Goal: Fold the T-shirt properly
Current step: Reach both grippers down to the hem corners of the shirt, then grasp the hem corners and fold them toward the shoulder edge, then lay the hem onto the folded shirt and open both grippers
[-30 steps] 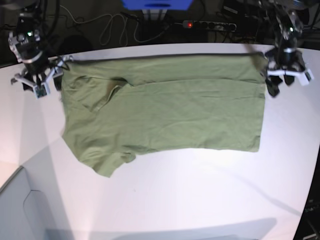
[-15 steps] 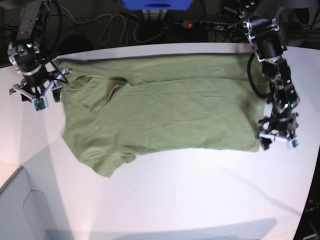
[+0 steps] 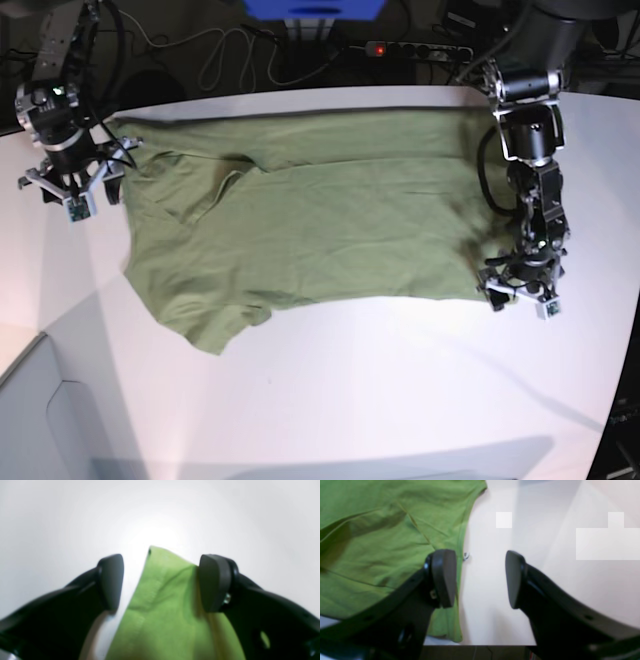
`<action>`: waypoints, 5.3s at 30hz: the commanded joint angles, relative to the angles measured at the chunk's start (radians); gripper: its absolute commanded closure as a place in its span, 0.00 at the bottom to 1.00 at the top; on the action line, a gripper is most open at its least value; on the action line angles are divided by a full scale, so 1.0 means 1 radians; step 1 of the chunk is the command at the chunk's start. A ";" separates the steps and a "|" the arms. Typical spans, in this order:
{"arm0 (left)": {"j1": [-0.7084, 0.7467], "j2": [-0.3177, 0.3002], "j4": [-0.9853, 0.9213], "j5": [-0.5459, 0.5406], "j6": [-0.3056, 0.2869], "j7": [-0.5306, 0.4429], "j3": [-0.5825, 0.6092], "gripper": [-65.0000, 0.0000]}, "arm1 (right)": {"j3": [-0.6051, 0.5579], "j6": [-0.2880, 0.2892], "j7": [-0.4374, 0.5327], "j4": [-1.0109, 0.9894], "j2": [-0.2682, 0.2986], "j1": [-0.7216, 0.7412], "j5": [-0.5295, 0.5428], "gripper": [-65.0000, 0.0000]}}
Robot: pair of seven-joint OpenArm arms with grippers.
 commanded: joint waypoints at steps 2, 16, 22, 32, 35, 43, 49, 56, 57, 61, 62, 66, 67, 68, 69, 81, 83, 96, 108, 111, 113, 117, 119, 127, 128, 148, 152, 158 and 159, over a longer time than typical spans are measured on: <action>-0.025 -0.014 -0.009 -0.007 0.001 -0.009 -0.005 0.31 | 0.009 0.005 0.018 0.017 0.014 0.006 0.003 0.54; -0.020 -0.011 -0.030 -0.004 0.001 -0.010 -0.002 0.97 | 0.001 0.005 0.001 -0.088 0.011 0.157 0.003 0.54; -0.019 -0.010 -0.030 -0.003 0.001 -0.010 -0.002 0.98 | -0.017 0.005 -0.035 -0.263 0.008 0.325 0.003 0.54; -0.007 -0.004 -0.029 -0.003 0.001 -0.009 0.004 1.00 | -0.200 0.005 0.038 -0.645 0.000 0.684 0.008 0.54; -0.005 -0.004 -0.029 -0.001 0.003 -0.009 0.004 1.00 | -0.241 0.005 0.150 -0.863 -0.023 0.791 0.006 0.54; 0.013 -0.002 -0.030 -0.001 0.004 -0.005 0.006 1.00 | -0.312 0.005 0.477 -1.288 -0.021 0.943 0.005 0.53; 0.022 -0.002 -0.030 -0.001 0.004 -0.005 0.006 1.00 | -0.413 0.005 0.604 -1.314 -0.020 0.951 0.005 0.53; 0.030 -0.002 -0.030 -0.001 0.004 -0.007 0.006 1.00 | -0.424 0.004 0.670 -1.318 -0.026 0.951 0.003 0.53; 0.036 -0.002 -0.030 -0.001 0.004 -0.007 0.006 1.00 | -0.424 0.002 0.670 -1.318 -0.027 0.951 0.003 0.53; 0.041 -0.002 -0.030 -0.001 0.004 -0.007 0.006 1.00 | -0.424 0.001 0.669 -1.367 -0.032 0.948 0.003 0.53; 0.042 -0.002 -0.030 -0.001 0.004 -0.007 0.006 1.00 | -0.424 0.001 0.670 -1.400 -0.043 0.951 0.003 0.54; 0.049 -0.002 -0.030 -0.001 0.004 -0.007 0.006 1.00 | -0.424 0.001 0.674 -1.452 -0.047 0.960 0.003 0.54; 0.050 -0.002 -0.030 -0.001 0.004 -0.009 0.006 1.00 | -0.424 0.001 0.674 -1.452 -0.047 0.960 0.003 0.54; 0.050 -0.002 -0.030 -0.001 0.004 -0.009 0.006 1.00 | -0.424 0.001 0.674 -1.452 -0.047 0.960 0.003 0.55; 0.050 -0.002 -0.030 -0.001 0.004 -0.009 0.006 1.00 | -0.424 0.001 0.674 -1.450 -0.047 0.960 0.003 0.56; 0.065 -0.002 -0.016 -0.004 0.003 -0.009 0.004 1.00 | -0.417 -0.001 0.670 -1.444 -0.044 0.966 0.005 1.00; 0.065 -0.004 -0.015 -0.007 0.003 -0.009 0.004 1.00 | -0.417 -0.001 0.670 -1.412 -0.043 0.960 0.009 1.00; 0.148 -0.002 0.214 -0.009 0.004 0.004 -0.002 1.00 | -0.398 -0.002 0.663 -1.084 -0.012 0.768 0.005 1.00; 0.236 -0.002 0.370 -0.009 0.006 0.004 -0.005 1.00 | -0.315 -0.002 0.661 -0.743 -0.003 0.513 0.005 1.00; 0.270 -0.002 0.436 -0.009 0.007 0.004 -0.005 1.00 | -0.315 -0.002 0.661 -0.655 -0.001 0.460 0.005 1.00; 0.289 -0.002 0.476 -0.009 0.007 0.004 -0.005 1.00 | -0.315 -0.002 0.661 -0.608 0.000 0.429 0.005 1.00; 0.340 -0.002 0.551 -0.011 0.007 0.004 -0.007 1.00 | -0.290 -0.002 0.661 -0.533 0.000 0.366 0.005 1.00; 0.371 -0.002 0.588 -0.011 0.007 0.004 -0.014 1.00 | -0.256 -0.002 0.661 -0.508 -0.006 0.340 0.005 1.00; 0.475 0.018 0.699 -0.011 0.004 0.002 -0.074 1.00 | -0.243 -0.002 0.663 -0.488 -0.001 0.269 0.005 1.00; 0.486 0.019 0.703 -0.011 0.003 0.002 -0.085 1.00 | -0.243 -0.002 0.663 -0.488 -0.001 0.262 0.005 1.00; 0.581 0.021 0.702 -0.011 0.003 -0.007 -0.120 1.00 | -0.186 0.004 0.670 -0.491 -0.006 0.130 0.009 1.00; 0.583 0.021 0.699 -0.011 0.003 -0.007 -0.120 1.00 | -0.186 0.004 0.670 -0.490 -0.006 0.121 0.009 1.00; 0.579 0.024 0.691 -0.011 0.003 -0.007 -0.115 1.00 | -0.186 0.004 0.670 -0.465 -0.007 0.095 0.011 1.00; 0.579 0.028 0.691 -0.011 0.003 -0.007 -0.119 1.00 | -0.186 0.004 0.670 -0.461 -0.007 0.090 0.011 1.00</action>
